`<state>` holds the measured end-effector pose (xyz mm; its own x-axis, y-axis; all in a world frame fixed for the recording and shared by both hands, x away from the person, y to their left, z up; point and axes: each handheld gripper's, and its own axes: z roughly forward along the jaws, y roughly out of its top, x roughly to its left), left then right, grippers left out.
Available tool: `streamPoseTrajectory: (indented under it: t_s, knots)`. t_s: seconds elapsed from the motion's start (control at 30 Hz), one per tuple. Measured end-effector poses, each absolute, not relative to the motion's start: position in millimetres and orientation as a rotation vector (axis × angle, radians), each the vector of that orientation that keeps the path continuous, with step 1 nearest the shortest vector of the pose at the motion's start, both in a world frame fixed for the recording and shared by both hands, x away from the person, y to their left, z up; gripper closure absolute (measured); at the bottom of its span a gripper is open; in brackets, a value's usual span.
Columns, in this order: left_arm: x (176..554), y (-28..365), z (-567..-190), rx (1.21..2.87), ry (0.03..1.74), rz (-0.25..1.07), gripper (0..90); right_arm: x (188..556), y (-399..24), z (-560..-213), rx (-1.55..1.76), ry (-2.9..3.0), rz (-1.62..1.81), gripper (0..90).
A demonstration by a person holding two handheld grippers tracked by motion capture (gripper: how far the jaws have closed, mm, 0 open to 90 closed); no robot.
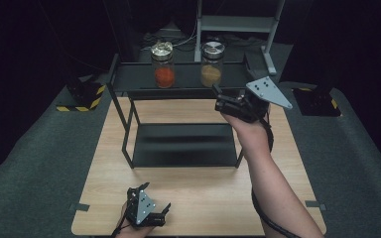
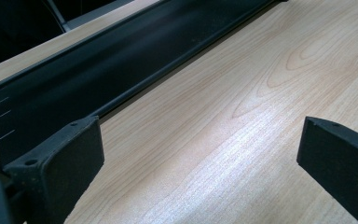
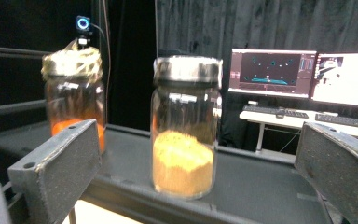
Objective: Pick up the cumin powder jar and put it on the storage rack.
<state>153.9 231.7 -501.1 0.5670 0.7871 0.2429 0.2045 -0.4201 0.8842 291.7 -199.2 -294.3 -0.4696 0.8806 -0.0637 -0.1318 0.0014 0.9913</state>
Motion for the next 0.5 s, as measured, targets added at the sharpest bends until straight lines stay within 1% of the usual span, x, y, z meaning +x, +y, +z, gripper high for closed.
streamPoseTrajectory:
  t_s: [0.5]
  knots:
    - [154.2, 233.5, -501.5, 1.912, 0.811, 0.833, 0.8, 263.9, -215.6, -330.4, 0.769, 1.534, 1.56, 0.0]
